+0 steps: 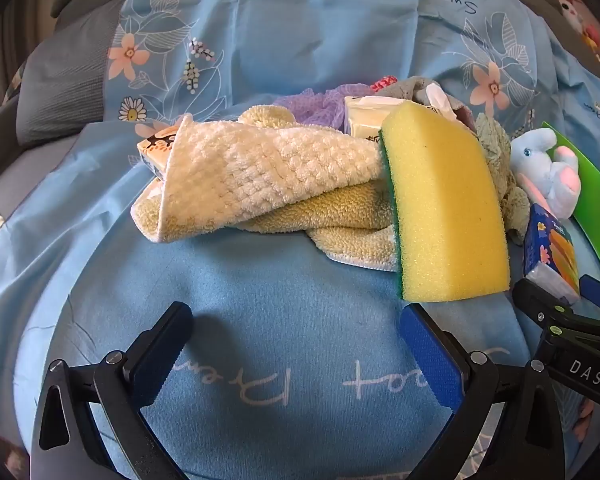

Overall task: Organize soft objects
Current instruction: 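Reach the right gripper to the yellow sponge and grasp it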

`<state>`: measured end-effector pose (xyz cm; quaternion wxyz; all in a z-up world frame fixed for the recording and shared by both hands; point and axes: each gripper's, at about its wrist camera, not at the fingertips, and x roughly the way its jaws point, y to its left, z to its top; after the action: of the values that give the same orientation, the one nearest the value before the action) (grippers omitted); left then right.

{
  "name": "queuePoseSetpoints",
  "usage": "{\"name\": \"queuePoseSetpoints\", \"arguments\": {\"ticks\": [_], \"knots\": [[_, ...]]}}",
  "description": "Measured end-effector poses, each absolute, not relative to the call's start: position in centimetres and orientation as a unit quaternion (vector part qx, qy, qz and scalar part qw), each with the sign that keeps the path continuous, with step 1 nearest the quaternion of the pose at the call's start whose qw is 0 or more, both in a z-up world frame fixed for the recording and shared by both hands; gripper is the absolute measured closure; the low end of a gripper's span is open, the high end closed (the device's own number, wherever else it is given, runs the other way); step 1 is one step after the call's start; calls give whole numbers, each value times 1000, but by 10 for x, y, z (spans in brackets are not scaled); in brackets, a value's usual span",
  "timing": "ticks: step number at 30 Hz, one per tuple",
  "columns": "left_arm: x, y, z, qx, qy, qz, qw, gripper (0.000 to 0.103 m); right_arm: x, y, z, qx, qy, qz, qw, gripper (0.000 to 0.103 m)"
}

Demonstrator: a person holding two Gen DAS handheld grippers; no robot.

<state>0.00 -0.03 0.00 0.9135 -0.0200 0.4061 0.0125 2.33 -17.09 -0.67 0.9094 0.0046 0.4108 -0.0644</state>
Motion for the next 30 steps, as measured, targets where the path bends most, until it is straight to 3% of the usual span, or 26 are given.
{"name": "queuePoseSetpoints", "arguments": {"ticks": [14,30], "knots": [[-4,11,6,-34,445,-2,895,0,17,-182,0,16,419,-69,905,1],[-26,27,44,-49,412,-4,910,0,-16,-158,27,31,343,-17,939,3]]}}
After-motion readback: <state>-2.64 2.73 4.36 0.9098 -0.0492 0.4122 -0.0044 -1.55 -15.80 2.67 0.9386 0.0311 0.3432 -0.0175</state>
